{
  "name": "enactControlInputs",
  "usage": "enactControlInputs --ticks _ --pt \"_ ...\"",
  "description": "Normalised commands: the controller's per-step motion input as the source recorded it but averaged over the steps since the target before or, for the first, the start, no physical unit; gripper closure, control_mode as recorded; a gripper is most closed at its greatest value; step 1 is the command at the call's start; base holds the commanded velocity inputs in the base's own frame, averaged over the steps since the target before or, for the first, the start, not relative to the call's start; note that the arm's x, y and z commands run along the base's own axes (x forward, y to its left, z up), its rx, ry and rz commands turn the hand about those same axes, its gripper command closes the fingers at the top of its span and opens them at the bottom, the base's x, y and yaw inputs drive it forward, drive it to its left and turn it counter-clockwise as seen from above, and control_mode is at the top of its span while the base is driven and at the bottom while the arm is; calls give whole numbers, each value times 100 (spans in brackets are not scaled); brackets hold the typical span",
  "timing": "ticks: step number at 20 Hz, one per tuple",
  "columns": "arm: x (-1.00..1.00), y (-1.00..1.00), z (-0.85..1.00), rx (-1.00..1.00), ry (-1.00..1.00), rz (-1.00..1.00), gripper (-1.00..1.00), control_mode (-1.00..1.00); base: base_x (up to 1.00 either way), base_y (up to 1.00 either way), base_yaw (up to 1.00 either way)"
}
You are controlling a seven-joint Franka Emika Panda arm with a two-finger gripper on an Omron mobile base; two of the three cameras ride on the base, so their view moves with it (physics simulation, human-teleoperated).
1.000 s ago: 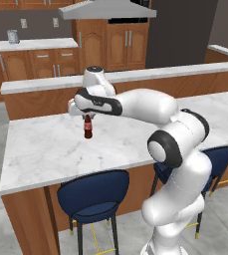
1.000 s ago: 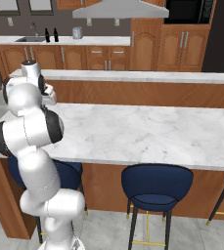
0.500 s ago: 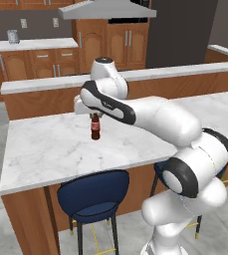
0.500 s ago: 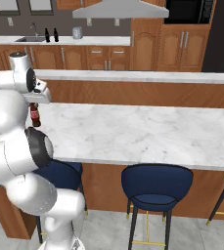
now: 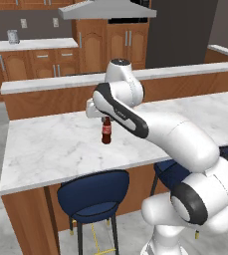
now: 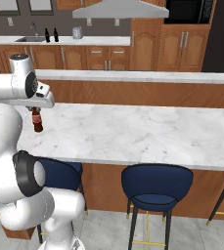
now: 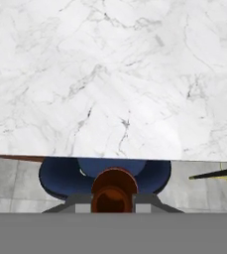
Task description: Place the large bottle from the dining counter next to the other large bottle outside the sink, and place the small bottle from the dining counter next to the other small bottle inside the sink.
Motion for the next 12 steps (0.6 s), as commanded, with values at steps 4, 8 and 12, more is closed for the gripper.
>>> enactControlInputs --ticks 4,8,12 --pt "0 0 0 0 0 0 100 -100 0 0 0" --pt "0 0 0 0 0 0 100 -100 0 0 0" --pt "0 0 0 0 0 0 100 -100 0 0 0"
